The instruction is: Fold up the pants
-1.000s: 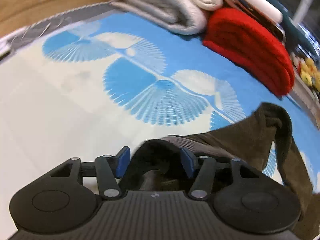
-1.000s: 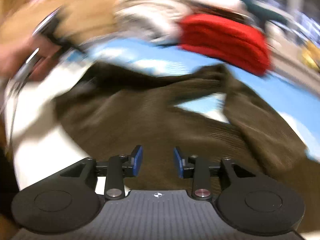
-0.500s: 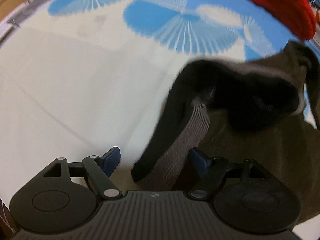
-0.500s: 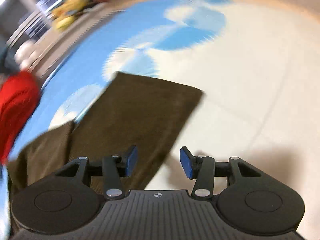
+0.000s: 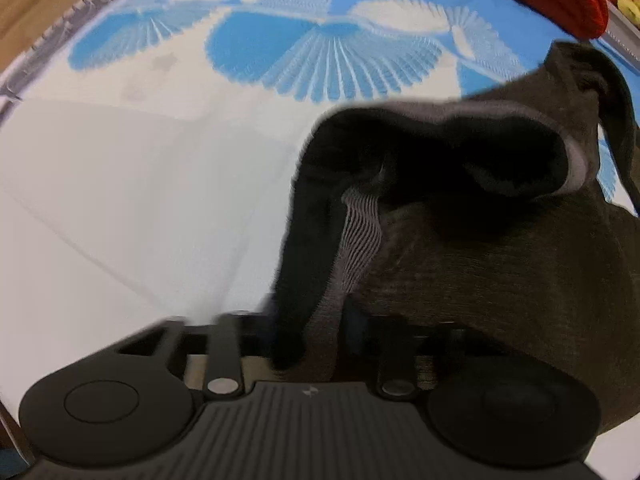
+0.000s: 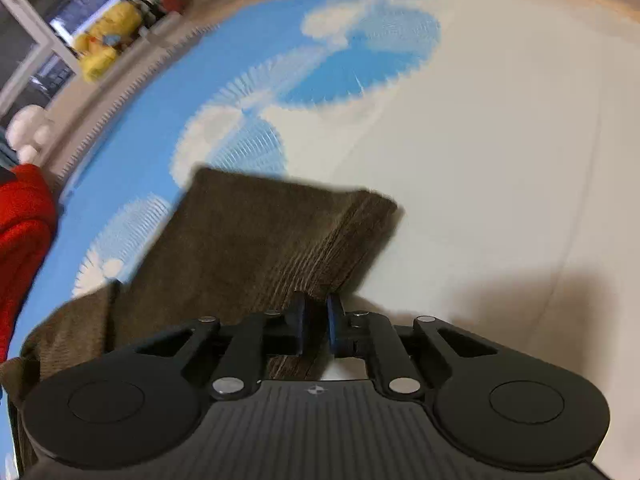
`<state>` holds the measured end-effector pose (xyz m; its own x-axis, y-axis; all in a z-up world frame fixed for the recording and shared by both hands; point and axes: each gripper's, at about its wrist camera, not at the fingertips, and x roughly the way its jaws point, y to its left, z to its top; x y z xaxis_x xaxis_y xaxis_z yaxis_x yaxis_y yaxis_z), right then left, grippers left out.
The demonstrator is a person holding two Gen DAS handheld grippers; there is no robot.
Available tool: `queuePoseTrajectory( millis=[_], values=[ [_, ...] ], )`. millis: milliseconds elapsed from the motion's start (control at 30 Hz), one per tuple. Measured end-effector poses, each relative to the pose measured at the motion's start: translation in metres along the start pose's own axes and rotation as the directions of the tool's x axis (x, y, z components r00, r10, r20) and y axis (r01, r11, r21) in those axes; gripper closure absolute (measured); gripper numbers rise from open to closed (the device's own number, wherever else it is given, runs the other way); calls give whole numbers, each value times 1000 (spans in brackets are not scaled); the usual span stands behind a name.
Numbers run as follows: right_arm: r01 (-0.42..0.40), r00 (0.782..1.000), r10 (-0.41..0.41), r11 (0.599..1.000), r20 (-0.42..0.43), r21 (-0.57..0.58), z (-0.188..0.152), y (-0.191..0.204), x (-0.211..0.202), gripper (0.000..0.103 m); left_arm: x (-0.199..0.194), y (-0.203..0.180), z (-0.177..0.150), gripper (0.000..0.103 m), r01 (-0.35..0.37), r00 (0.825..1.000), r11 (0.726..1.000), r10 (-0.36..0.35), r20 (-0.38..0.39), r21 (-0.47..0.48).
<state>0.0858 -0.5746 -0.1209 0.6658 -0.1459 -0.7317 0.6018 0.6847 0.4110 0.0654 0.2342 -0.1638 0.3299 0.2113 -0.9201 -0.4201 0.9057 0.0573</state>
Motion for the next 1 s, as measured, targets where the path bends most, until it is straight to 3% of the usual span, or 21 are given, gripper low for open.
queuePoseTrajectory(
  millis=[67,200,400,433,533,567,633,700,800,833,867,1000],
  values=[
    [-19,999,20,999,38,-28,4,5,-18,94,-15,4,1,81,10,999,1000,-9,39,-20],
    [34,998,-31,997,51,-66,3,-1,-58,94,-47,14,-5,85,65,992,997,-59,113,-43],
    [132,990,-133,990,-36,-43,-8,-37,-96,95,-77,26,-34,86,80,989,997,-79,125,-2],
    [152,987,-154,988,-49,-36,-11,-43,-101,103,-79,28,-38,86,74,990,997,-74,122,-1],
    [324,946,-323,945,32,-52,-10,-62,-124,103,-85,43,-45,86,3,991,1000,-4,130,7],
    [343,938,-340,939,64,-35,-3,-72,-133,103,-84,48,-46,85,-11,993,1000,10,114,8],
    [245,968,-245,969,47,-1,5,-86,-136,103,-75,54,-44,80,-1,999,1000,0,50,24],
    [166,986,-166,986,0,29,3,-93,-133,103,-68,55,-45,74,-51,999,998,51,7,48],
    [94,989,-94,996,-116,-2,-7,-83,-115,87,-76,55,-42,55,-127,991,992,126,51,5],
    [89,985,-90,996,-150,-11,-11,-80,-109,66,-81,54,-40,52,-113,991,994,113,70,-10],
    [104,978,-106,994,-179,-20,-16,-77,-101,52,-84,51,-38,51,-92,992,996,93,83,-14],
    [214,945,-196,976,-264,43,-24,-83,-71,50,-88,32,-34,50,-62,994,997,58,87,40]
  ],
)
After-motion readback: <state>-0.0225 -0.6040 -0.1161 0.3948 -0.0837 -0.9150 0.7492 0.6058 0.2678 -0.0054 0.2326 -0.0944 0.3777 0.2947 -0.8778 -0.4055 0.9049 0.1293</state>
